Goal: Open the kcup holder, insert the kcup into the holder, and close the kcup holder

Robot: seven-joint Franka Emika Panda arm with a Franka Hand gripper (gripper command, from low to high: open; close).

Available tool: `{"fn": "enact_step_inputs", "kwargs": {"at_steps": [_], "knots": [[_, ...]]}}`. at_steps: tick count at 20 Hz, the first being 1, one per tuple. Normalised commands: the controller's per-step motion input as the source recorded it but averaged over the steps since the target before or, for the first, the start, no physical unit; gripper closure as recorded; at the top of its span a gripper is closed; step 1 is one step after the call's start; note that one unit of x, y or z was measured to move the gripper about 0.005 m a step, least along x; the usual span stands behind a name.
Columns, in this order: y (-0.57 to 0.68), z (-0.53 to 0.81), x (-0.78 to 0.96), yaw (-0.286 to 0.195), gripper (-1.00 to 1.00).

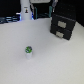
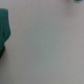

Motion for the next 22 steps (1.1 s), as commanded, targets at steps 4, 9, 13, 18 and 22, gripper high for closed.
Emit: {"fn": "enact_step_inputs", "kwargs": {"at_steps": [4,9,13,18,22], "knots": [[0.42,0.08,-0.14,-0.058,-1.00],[0.70,0.06,-0.21,-0.173,-1.00],[0.66,0.00,-0.21,-0.198,-1.00],[0.63,-0.09,-0.21,-0.190,-1.00],[0.62,-0.16,-0.24,-0.180,-1.00]]}}
